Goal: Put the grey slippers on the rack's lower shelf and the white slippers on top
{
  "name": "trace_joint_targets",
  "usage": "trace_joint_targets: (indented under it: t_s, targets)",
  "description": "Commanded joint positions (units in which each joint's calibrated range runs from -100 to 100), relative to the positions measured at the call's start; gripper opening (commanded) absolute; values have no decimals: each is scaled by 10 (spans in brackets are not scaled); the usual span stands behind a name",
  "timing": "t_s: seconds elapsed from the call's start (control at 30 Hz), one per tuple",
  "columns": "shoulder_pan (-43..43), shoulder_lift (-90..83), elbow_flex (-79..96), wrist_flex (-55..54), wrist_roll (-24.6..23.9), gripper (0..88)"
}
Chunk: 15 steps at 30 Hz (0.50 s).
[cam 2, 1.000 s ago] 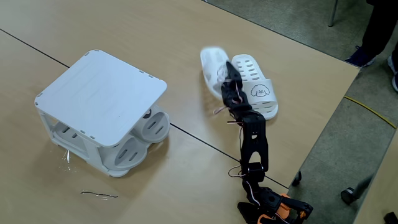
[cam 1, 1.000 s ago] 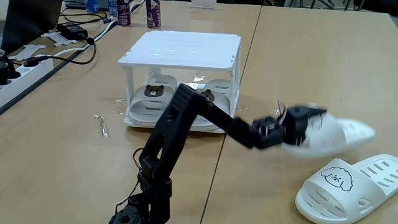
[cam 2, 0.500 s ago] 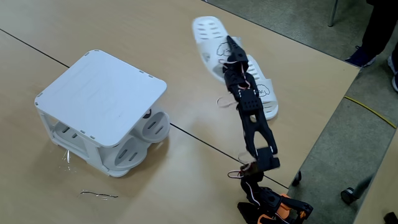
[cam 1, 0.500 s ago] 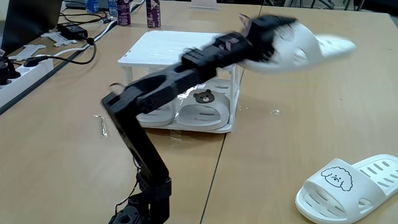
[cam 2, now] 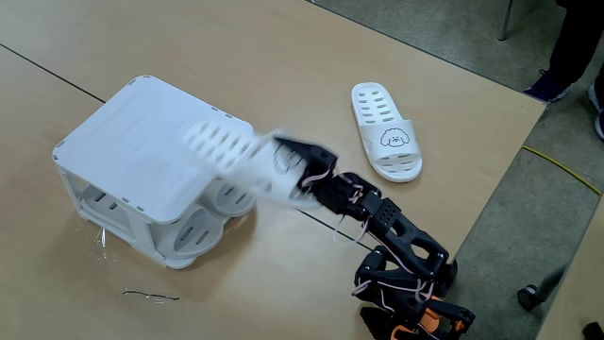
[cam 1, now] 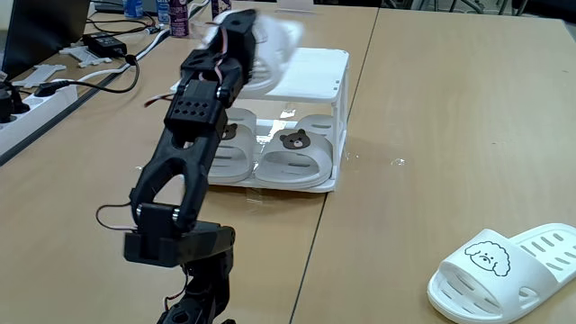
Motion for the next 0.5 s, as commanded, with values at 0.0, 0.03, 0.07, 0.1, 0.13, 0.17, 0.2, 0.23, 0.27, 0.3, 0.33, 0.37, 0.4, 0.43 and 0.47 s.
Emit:
trace_joint_targets:
  t_s: [0.0,0.03,0.07,0.1,0.13,0.17,0.2,0.23,0.27,0.3,0.33,0.37,0.4,0.43,0.47]
  targets:
    - [-127,-4,-26,-4,4,7]
    - [-138,15,-46,-5,4,7]
    - [-145,38,-69,-5,4,7]
    - [-148,63,-98,-5,4,7]
    - [-154,91,-130,-5,4,7]
    - [-157,119,-163,-5,4,7]
    - [-157,151,-196,-5,4,7]
    - [-157,182,-231,-6,4,7]
    - [-157,222,-278,-6,4,7]
    - [-157,252,-314,-6,4,7]
    - [-157,281,-347,-6,4,7]
    - [-154,311,-378,-6,4,7]
    - [-153,342,-411,-6,4,7]
    - [-151,373,-442,-6,4,7]
    - [-151,405,-473,-6,4,7]
